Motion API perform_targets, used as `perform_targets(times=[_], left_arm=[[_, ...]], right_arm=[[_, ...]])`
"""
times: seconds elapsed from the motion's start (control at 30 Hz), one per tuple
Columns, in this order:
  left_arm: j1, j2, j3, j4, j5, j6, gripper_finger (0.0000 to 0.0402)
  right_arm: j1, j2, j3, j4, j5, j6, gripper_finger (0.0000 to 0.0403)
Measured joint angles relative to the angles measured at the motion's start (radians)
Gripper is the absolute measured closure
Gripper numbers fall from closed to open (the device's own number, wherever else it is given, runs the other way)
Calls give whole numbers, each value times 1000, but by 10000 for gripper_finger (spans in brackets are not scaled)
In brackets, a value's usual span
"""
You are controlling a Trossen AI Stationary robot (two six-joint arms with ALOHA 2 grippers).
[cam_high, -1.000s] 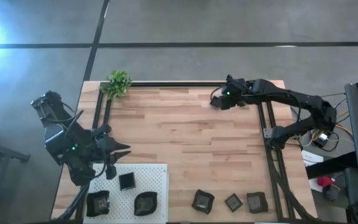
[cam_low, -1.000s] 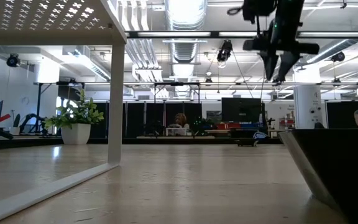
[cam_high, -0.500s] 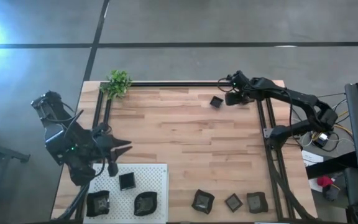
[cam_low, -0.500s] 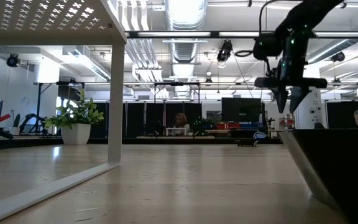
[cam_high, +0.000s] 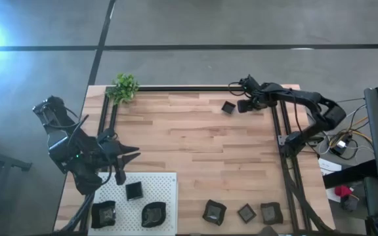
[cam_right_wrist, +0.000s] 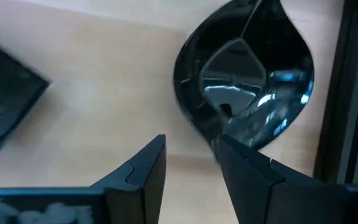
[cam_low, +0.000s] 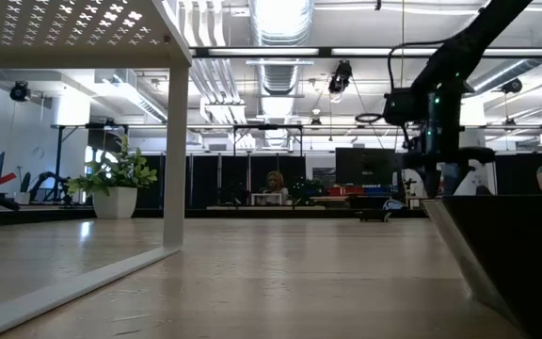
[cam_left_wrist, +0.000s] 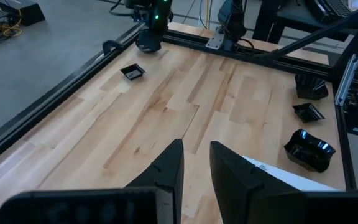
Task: Pick & Place Mini shaped plates
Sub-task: Stack the leaf shaped plate on top of the leaf shaped plate on the shelf
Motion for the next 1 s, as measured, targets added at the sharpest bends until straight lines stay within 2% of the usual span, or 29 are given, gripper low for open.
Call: perform_targets(times=[0.4,0.5,0.57,0.67,1.0], left_arm=[[1,-1,0,3,1,-31,330],[1,-1,0,3,2,-31,330],[1,-1,0,3,2,-31,330],[1,-1,0,3,3,-31,330],[1,-1,0,3,3,-27,330]], right_arm=[[-17,162,28,28,56,-32,278],[-15,177,35,28,72,-49,302],[-14,177,36,29,72,-51,332],[-12,159,35,25,89,-72,381],[27,-19,34,-56,109,-146,395]])
